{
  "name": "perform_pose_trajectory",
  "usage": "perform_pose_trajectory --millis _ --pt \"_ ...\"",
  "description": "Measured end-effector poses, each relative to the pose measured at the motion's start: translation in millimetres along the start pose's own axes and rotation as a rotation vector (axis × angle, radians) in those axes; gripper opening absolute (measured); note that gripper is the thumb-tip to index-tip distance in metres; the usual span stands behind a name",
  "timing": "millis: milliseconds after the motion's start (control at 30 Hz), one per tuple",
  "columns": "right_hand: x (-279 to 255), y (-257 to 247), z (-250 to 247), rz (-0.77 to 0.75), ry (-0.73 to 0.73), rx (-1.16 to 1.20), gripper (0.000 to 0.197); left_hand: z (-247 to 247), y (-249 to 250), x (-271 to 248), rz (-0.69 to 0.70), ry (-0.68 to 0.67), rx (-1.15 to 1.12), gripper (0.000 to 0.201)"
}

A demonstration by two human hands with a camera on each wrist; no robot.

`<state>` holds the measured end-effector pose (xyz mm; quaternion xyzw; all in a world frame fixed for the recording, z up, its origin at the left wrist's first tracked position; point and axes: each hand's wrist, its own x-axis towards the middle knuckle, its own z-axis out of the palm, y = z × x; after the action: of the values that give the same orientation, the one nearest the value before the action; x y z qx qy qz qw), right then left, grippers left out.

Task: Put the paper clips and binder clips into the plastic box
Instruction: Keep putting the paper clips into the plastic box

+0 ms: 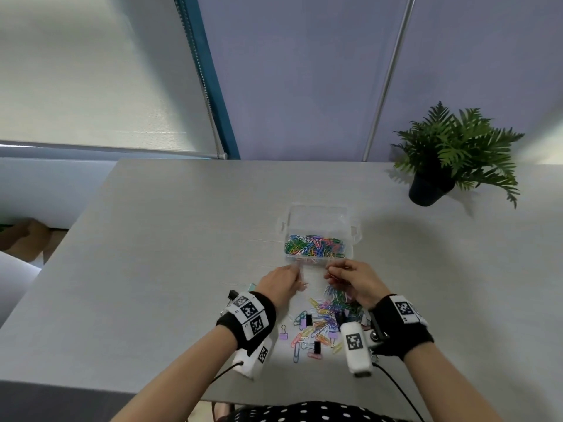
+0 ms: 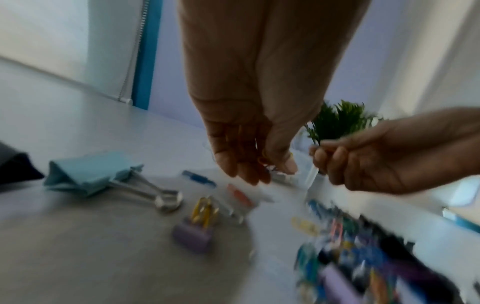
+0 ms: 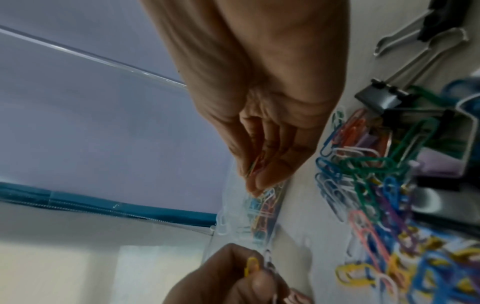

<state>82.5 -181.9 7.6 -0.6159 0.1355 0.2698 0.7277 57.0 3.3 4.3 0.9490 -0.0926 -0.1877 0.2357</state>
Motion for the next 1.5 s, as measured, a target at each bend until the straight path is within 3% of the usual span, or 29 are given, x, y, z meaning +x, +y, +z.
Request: perform_pose_trajectory --millis 100,167,300,433,500,633,767,867,967,1167,1333,1400,1500 --pt "5.9 -11.1 0.2 -0.001 -0.019 0.011 0.013 -26.0 7.6 4.5 -0.041 -0.005 -0.371 0.012" --pt "12.0 -23.3 2.3 -0.054 -0.013 0.005 0.013 -43.0 12.1 15.2 -0.039 0.069 -0.439 0.013" --pt "26.9 -47.8 8.2 -0.189 0.040 -0.191 0.019 -65.1 16.3 47.5 -0.057 0.179 -0.339 0.011" --pt "37.4 -54.5 12.1 -0.342 0.093 -0.708 0.021 -70.7 13.8 55.9 -0.036 0.082 -0.154 0.021" --pt "33.5 -50.3 14.6 -0.441 0.109 -0.912 0.021 -70.8 8.1 48.0 0.015 0.100 -0.133 0.023" --pt "17.5 -33.6 23.8 -0.622 0.029 -1.009 0.018 -62.7 -18.2 21.6 0.036 0.162 -0.188 0.025" --pt "7.0 -5.6 35.1 -0.522 -0.203 -1.257 0.010 -48.3 -40.4 1.9 -0.038 0.047 -0.094 0.029" --pt "6.1 10.2 38.1 -0.401 -0.282 -1.436 0.010 -40.6 -39.7 -0.1 -0.073 0.013 0.003 0.020" --pt "5.4 15.0 43.8 -0.347 -0.241 -1.459 0.020 -31.5 -32.4 -1.2 -0.076 0.016 0.095 0.012" --pt "4.9 31.5 79.7 -0.400 -0.075 -1.504 0.046 -27.4 -29.7 0.6 -0.123 -0.023 0.144 0.017" --pt "5.7 35.0 93.2 -0.453 -0.049 -1.504 0.029 -33.0 -33.0 -5.6 -0.042 0.083 0.071 0.010" --pt "6.5 33.6 89.0 -0.460 -0.059 -1.522 0.020 -32.7 -36.5 -10.1 -0.021 0.105 0.000 0.017" --pt "8.4 32.7 78.0 -0.488 -0.098 -1.550 0.014 -29.4 -40.6 -17.4 -0.033 0.018 -0.060 0.016"
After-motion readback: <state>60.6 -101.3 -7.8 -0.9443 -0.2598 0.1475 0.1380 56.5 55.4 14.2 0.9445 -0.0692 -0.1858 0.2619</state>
